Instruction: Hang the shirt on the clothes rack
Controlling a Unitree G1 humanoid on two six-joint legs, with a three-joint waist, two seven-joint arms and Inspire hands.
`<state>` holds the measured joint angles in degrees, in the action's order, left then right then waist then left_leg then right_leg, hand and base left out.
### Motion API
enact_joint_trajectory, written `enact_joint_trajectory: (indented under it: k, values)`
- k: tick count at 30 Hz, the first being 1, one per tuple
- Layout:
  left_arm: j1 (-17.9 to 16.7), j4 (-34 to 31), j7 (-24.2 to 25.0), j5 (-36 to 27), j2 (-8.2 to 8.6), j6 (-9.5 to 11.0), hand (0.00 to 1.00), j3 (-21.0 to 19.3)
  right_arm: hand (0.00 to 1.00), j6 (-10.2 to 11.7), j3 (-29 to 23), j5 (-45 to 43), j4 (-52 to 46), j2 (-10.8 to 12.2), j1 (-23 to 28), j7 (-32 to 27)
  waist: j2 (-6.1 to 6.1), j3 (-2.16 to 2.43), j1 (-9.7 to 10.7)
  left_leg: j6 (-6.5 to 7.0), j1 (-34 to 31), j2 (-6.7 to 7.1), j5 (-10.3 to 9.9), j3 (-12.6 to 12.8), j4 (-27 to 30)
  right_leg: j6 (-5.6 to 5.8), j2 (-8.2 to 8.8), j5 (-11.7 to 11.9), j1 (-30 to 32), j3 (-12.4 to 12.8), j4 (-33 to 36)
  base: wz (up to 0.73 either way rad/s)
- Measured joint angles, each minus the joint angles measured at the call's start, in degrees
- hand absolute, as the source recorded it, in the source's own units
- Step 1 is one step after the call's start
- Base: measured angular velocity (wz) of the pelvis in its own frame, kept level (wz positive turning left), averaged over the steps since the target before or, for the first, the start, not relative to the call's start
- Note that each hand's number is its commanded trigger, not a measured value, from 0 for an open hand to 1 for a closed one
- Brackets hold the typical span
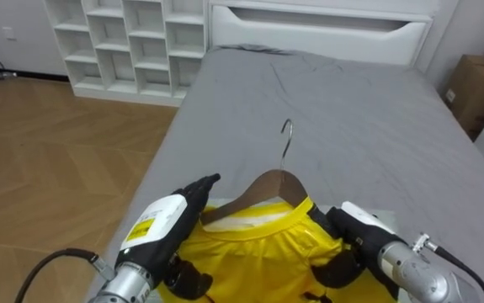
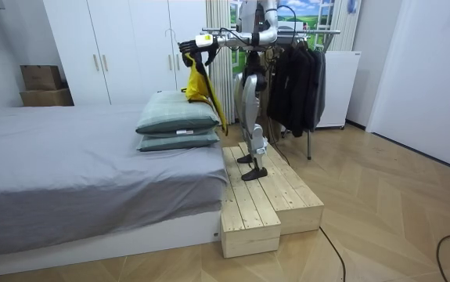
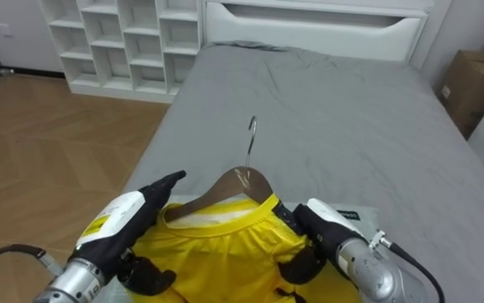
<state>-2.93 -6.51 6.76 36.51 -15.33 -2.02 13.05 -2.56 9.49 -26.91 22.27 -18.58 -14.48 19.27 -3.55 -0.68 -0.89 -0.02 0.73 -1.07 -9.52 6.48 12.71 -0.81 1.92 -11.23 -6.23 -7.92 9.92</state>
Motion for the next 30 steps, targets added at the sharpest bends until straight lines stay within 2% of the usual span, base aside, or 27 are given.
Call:
enact_joint_trajectory:
  k: [9, 13, 16, 18, 25, 30]
  values:
    - [-0.35, 0.00, -0.02, 0.16, 0.21, 0.00, 0.00, -0.19, 1.00, 0.02, -4.52, -0.03, 0.20, -0.14, 0.78, -1.25, -0.12, 0.15, 1.25, 0.00, 0.95, -0.06, 0.00, 1.23, -0.52, 0.00, 0.00, 0.00, -0.17, 1.25, -0.06, -0.07]
    - [-1.04, 0.25, -0.02, 0.02, 0.20, 0.01, 0.00, -1.76, 1.00, 0.02, -6.13, -0.13, 0.30, -0.24, 2.67, -1.92, -0.57, 0.13, 2.58, 0.00, 1.78, -0.04, 0.00, 1.34, -0.95, 0.00, -0.02, -0.01, -0.74, 1.39, -0.17, -0.01]
    - [-1.05, 0.30, -0.25, 0.01, 0.22, 0.31, 0.00, -3.32, 1.00, 0.02, -7.71, -0.24, 0.49, -1.18, 2.96, -2.06, -1.19, -0.09, 2.85, 0.00, 2.04, -0.10, 0.01, 1.87, -0.97, 0.00, -0.02, -0.01, -0.72, 1.99, -0.19, -0.09]
    - [-1.05, 0.72, -0.63, 0.02, 0.23, 0.85, 0.00, -4.16, 1.00, 0.02, -9.12, -0.83, 0.50, -1.65, 2.95, -2.41, -1.60, -0.02, 2.90, 0.00, 2.17, -0.13, 0.00, 2.36, -0.92, 0.01, -0.02, -0.01, -0.72, 2.26, -0.16, -0.09]
    - [-1.25, 1.07, -3.73, -1.04, 0.34, 0.96, 0.00, -6.36, 1.00, 0.02, -12.94, -2.64, 0.51, -2.68, 3.95, -4.35, -1.89, 0.11, 3.00, 0.02, 2.59, -0.17, -0.01, 2.75, -0.98, 0.03, -0.05, 0.01, -0.74, 2.92, -0.01, -0.04]
    - [-2.06, 2.30, -6.76, -1.05, 0.95, 2.29, 0.00, -8.77, 1.00, 0.02, -15.48, -4.21, 0.51, -2.69, 5.35, -5.30, -1.81, 0.15, 3.07, 0.01, 2.59, -0.24, -0.03, 2.91, -1.04, 0.03, -0.12, 0.01, -0.56, 3.19, -0.02, -0.03]
